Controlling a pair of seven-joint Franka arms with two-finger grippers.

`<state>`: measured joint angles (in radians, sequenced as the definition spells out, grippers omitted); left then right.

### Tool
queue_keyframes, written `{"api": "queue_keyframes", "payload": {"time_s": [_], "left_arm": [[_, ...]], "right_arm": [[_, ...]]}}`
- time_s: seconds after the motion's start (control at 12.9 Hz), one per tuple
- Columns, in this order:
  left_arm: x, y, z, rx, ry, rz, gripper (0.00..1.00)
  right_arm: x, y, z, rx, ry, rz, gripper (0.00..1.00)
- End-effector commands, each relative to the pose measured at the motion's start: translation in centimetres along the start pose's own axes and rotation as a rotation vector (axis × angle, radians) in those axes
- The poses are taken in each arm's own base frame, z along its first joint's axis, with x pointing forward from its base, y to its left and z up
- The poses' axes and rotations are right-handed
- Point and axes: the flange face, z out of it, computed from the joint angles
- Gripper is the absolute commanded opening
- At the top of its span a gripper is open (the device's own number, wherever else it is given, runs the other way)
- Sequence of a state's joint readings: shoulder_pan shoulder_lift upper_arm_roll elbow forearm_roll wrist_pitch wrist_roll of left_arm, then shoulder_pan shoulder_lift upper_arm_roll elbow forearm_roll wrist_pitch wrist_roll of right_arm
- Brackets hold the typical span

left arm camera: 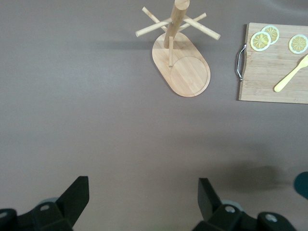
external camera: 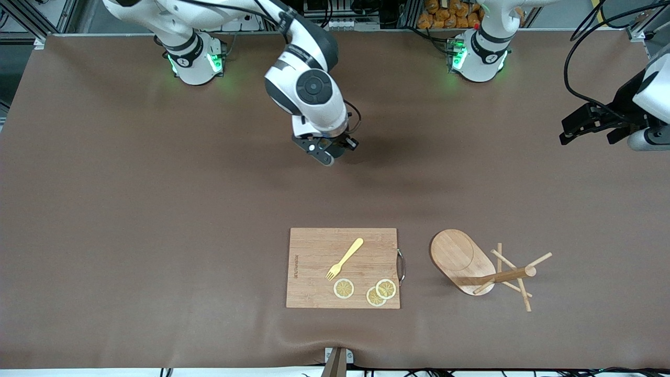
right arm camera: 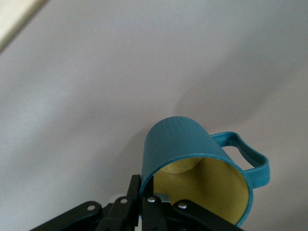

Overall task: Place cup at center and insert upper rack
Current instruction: 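Carry the mug with the right gripper to the table center, lower it, then open the right gripper and draw the right arm back to rest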

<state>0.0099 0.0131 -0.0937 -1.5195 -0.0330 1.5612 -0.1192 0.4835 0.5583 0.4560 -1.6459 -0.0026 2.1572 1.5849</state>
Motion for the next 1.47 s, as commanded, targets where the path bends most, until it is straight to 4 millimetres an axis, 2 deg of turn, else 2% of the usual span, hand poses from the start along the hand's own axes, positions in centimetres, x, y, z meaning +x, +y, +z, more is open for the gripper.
{"api": "queue_keyframes", "payload": {"time_s": [0.0,0.23,0.54,0.78,0.85,0.93,1.09,1.24,1.32,1.4], "left_arm": [[-0.5,-0.2,-1.2,-0.018,0.006,-0.012,1.00],[-0.5,-0.4,-0.9,-0.016,0.002,-0.011,1.00],[-0.4,-0.5,-0.9,-0.009,0.003,-0.011,1.00],[-0.4,-0.6,-0.7,-0.007,-0.001,-0.013,1.00],[-0.3,-0.6,-0.6,-0.007,-0.003,-0.018,1.00],[-0.3,-0.6,-0.5,-0.005,-0.004,-0.019,1.00],[-0.4,-0.6,-0.8,-0.006,0.002,-0.017,1.00],[-0.4,-0.4,-0.9,-0.008,0.003,-0.014,1.00],[-0.4,-0.3,-0.9,-0.008,0.004,-0.011,1.00],[-0.3,-0.2,-0.8,-0.006,0.005,-0.008,1.00]], "right_arm": [[-1.3,-0.9,3.2,-0.003,-0.004,0.054,0.00],[-2.8,-1.1,6.0,-0.028,0.048,0.055,0.00],[-4.2,-1.3,6.9,-0.013,0.048,0.023,0.00],[-4.4,-1.3,7.2,-0.009,0.062,0.008,0.00],[-4.3,-1.4,7.3,-0.004,0.061,0.010,0.27],[-4.5,-1.4,7.5,0.000,0.062,0.007,0.99],[-4.8,-1.4,7.4,0.008,0.075,-0.005,1.00],[-4.0,-1.6,6.2,0.019,0.078,0.000,1.00],[-3.5,-1.7,5.3,0.029,0.081,-0.004,1.00],[-2.6,-1.8,3.4,0.045,0.086,-0.006,1.00]]}}
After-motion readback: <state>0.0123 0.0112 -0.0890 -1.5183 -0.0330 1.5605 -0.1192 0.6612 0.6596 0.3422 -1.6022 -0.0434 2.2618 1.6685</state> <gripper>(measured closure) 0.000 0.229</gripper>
